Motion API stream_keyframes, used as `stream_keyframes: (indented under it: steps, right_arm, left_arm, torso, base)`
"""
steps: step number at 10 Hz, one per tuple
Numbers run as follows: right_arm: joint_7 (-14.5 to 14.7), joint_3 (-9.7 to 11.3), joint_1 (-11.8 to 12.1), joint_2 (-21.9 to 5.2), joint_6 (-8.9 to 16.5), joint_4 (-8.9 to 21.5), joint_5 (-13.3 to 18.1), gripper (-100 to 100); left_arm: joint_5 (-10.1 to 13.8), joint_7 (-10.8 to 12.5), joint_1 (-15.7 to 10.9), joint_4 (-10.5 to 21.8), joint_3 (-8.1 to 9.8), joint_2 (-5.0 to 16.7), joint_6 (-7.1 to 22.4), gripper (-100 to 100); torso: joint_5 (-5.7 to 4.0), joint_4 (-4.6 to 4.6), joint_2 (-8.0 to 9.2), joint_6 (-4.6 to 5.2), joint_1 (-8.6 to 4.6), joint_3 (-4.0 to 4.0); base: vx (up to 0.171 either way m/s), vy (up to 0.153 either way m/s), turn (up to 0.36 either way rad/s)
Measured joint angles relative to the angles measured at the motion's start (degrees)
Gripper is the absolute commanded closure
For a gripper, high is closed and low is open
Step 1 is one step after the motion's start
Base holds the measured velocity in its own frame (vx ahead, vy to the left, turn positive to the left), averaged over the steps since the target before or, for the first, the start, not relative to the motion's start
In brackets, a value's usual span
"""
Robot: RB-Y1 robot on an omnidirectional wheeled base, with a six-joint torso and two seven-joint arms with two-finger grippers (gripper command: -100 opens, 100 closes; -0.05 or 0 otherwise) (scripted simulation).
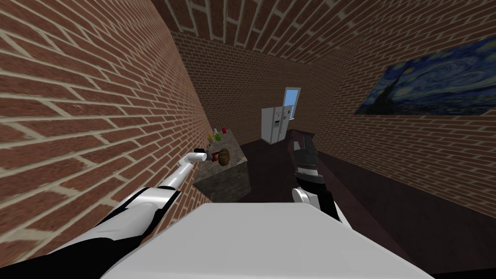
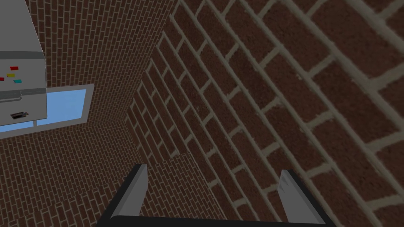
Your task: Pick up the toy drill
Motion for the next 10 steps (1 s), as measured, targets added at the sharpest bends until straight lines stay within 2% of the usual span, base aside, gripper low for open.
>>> stream_keyframes:
  steps: [1,3,5,7,9,10]
  right_arm:
    - [0.00,0.00,0.00,0.00,0.00,0.00,0.00,0]
    - [0.00,0.00,-0.01,0.00,0.00,0.00,0.00,0]
    - [0.00,0.00,0.00,0.00,0.00,0.00,0.00,0]
    - [0.00,0.00,0.00,0.00,0.00,0.00,0.00,0]
    - [0.00,0.00,0.00,0.00,0.00,0.00,0.00,0]
    - [0.00,0.00,0.00,0.00,0.00,0.00,0.00,0]
  left_arm:
    - [-0.11,0.04,1.09,-1.72,0.54,-0.01,0.52,100]
    - [0.14,-0.27,1.47,-3.85,0.71,0.03,0.49,100]
    - [-1.44,0.25,4.69,-7.28,3.53,-0.75,2.89,100]
    - [-1.71,0.36,6.34,-10.63,4.28,-0.77,3.55,100]
    - [-3.12,0.60,9.41,-13.87,7.06,-1.60,5.64,100]
    - [-3.19,0.59,10.70,-15.61,7.69,-1.56,6.03,100]
  torso:
    - [0.01,0.00,-0.01,0.02,0.02,-0.01]
    - [-0.03,0.04,0.08,0.06,-0.03,0.05]
    - [0.00,-0.01,-0.08,-0.02,0.10,-0.04]
    - [-0.05,0.07,0.04,0.08,0.00,0.05]
    - [-0.04,0.03,-0.05,-0.02,0.08,-0.01]
    - [-0.06,0.06,0.02,0.02,0.00,0.04]
  base:
    - [0.003,-0.007,0.012]
    - [0.020,0.001,-0.019]
    - [0.051,0.011,0.012]
    - [0.028,0.014,-0.016]
    - [0.048,0.004,0.009]
    - [0.006,-0.005,0.010]
